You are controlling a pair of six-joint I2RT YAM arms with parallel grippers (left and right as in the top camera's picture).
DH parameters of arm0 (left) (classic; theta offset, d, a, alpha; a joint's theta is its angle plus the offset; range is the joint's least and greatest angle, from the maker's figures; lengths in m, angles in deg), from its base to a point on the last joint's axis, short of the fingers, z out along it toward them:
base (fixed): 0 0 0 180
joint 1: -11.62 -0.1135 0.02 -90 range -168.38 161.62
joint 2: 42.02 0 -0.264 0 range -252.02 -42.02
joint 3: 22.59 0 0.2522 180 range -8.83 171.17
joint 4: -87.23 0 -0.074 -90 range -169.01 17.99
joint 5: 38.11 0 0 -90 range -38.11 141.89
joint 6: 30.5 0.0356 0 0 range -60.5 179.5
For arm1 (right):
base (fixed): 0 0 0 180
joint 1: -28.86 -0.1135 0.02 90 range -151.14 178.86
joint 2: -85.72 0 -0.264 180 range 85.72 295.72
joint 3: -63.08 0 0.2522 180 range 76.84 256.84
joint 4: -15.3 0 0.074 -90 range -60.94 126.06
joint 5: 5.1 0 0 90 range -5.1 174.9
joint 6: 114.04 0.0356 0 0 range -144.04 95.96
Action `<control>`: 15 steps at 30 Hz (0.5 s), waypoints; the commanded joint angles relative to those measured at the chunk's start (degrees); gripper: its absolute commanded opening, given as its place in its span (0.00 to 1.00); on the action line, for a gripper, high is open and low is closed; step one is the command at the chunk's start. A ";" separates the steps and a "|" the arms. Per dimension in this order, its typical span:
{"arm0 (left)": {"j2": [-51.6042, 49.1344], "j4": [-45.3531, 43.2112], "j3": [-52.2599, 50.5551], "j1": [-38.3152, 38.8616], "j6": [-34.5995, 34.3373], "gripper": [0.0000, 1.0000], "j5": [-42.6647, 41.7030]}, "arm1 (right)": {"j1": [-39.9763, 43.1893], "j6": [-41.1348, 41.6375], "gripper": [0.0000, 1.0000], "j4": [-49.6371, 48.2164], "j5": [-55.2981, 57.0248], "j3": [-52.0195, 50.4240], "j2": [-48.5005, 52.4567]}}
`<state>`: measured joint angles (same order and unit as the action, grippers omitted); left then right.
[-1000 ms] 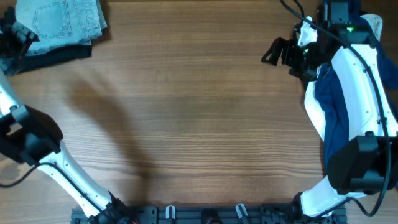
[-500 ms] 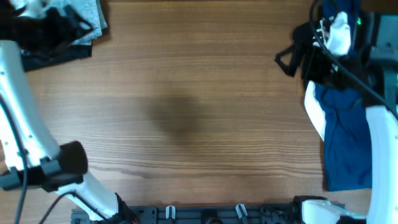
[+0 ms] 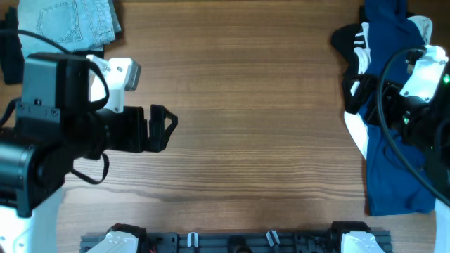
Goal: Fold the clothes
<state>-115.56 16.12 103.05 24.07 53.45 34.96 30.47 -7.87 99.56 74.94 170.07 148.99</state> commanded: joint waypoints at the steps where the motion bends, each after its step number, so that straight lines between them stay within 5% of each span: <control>1: 0.90 -0.35 -0.81 0.35 1.14 1.00 1.18 | -0.13 2.43 1.00 0.13 1.44 -0.94 2.36; 15: 0.79 -0.35 -0.81 0.35 1.14 1.00 1.18 | -0.13 0.72 1.00 6.45 -1.62 -0.94 13.77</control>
<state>-114.93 15.92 102.74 24.07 53.45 35.62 30.47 -6.13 104.68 74.40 169.65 161.07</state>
